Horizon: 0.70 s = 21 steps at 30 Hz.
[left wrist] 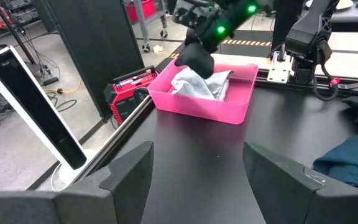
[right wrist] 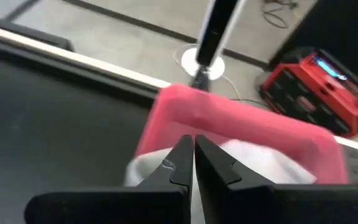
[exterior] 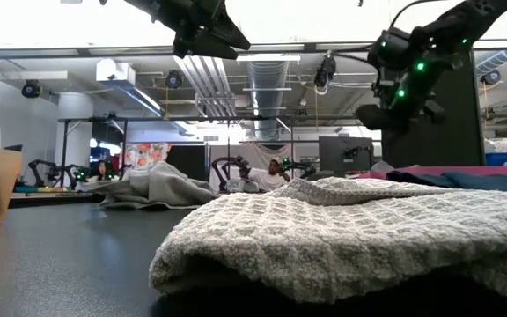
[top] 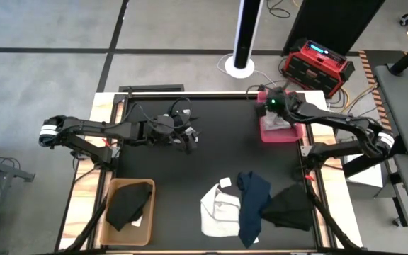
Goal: Sort towels by color in basket
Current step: Put the right gray microfiber towel into the pink bin
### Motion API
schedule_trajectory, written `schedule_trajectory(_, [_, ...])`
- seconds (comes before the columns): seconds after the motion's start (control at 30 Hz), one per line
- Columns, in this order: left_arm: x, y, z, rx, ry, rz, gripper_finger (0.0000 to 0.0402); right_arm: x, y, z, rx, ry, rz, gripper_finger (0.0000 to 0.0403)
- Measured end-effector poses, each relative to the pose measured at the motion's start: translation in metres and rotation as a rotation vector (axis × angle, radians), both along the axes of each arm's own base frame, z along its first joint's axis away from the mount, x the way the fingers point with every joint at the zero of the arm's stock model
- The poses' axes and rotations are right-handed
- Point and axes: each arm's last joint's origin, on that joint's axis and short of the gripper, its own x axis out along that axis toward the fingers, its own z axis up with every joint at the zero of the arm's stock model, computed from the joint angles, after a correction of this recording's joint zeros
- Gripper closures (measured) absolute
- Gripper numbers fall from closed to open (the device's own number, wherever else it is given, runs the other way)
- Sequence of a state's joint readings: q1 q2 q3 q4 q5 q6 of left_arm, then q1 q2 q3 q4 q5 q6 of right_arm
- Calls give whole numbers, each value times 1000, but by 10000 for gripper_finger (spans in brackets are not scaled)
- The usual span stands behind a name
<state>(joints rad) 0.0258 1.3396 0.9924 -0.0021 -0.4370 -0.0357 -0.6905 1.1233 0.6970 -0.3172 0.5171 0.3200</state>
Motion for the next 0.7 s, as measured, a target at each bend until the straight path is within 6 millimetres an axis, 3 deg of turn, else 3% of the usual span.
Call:
schedule_trajectory(0.43, [0, 0, -1, -4, 8, 1, 170, -12, -15, -56, 224, 118, -77, 394])
schedule_trajectory(0.57, [0, 0, -1, -4, 8, 1, 170, -10, -17, -54, 218, 113, -74, 394])
schedule_trajectory(0.7, [-1, 0, -2, -5, 17, 1, 170, -7, -15, -29, 161, 53, -56, 394])
